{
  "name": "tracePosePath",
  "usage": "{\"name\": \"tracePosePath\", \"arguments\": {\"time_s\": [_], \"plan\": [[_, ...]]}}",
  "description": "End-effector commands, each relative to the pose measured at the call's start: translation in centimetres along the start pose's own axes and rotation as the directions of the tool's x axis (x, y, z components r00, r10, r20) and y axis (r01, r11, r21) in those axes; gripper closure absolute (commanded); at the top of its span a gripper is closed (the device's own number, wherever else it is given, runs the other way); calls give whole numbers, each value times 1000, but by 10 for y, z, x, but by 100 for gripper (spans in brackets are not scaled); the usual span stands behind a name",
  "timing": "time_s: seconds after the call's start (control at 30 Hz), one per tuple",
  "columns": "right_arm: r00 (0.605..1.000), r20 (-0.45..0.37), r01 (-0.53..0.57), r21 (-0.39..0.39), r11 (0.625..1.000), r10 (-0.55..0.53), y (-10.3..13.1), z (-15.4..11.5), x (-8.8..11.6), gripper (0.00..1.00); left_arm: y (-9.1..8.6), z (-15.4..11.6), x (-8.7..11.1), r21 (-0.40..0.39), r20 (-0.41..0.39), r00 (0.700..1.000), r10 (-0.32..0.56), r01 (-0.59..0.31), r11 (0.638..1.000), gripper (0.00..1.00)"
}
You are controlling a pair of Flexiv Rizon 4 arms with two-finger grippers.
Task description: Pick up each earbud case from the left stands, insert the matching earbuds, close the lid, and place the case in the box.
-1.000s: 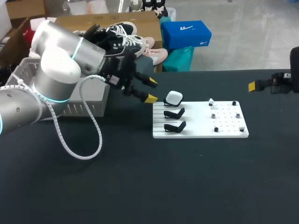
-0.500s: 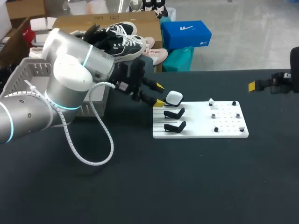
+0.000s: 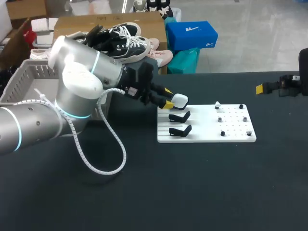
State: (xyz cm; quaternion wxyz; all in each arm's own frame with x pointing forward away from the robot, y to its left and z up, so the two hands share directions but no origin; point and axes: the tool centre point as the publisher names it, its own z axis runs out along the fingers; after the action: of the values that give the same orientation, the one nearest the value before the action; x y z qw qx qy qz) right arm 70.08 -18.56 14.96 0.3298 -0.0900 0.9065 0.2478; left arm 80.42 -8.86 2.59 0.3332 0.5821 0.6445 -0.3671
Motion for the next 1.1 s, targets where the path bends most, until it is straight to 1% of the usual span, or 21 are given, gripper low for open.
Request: {"name": "tracePosePath", "arguments": {"time_s": [0.03, 0.1, 0.23, 0.3, 0.37, 0.43, 0.6, 0.73, 0.8, 0.83, 1.0, 1.1], "plan": [[1000, -1, 1, -2, 1000, -1, -1, 0, 0, 0, 3, 4, 1, -1, 6, 1000, -1, 1, 1000, 45], [1000, -1, 1, -2, 1000, -1, -1, 0, 0, 0, 3, 5, 0, -2, 7, 1000, -1, 1, 1000, 41], [1000, -1, 1, -2, 1000, -1, -1, 0, 0, 0, 3, 8, 0, 3, 7, 1000, 6, -6, 1000, 36], [1000, -1, 1, -2, 1000, -1, -1, 0, 0, 0, 4, 11, 1, 4, 7, 1000, 8, -8, 1000, 39], [1000, -1, 1, -2, 1000, -1, -1, 0, 0, 0, 6, 13, 1, 3, 8, 1000, 8, -8, 1000, 39], [1000, -1, 1, -2, 1000, -1, -1, 0, 0, 0, 6, 13, 1, 3, 10, 1000, 9, -9, 1000, 42], [1000, -1, 1, -2, 1000, -1, -1, 0, 0, 0, 6, 15, 1, 5, 12, 1000, 16, -16, 1000, 43], [1000, -1, 1, -2, 1000, -1, -1, 0, 0, 0, 8, 17, 1, 7, 13, 1000, 21, -21, 1000, 45], [1000, -1, 1, -2, 1000, -1, -1, 0, 0, 0, 10, 18, 1, 7, 13, 1000, 22, -22, 1000, 44], [1000, -1, 1, -2, 1000, -1, -1, 0, 0, 0, 11, 18, 1, 6, 13, 1000, 21, -21, 1000, 42], [1000, -1, 1, -2, 1000, -1, -1, 0, 0, 0, 13, 20, 1, 5, 13, 1000, 20, -20, 1000, 41], [1000, -1, 1, -2, 1000, -1, -1, 0, 0, 0, 14, 20, 1, 5, 14, 1000, 22, -22, 1000, 43]]}}
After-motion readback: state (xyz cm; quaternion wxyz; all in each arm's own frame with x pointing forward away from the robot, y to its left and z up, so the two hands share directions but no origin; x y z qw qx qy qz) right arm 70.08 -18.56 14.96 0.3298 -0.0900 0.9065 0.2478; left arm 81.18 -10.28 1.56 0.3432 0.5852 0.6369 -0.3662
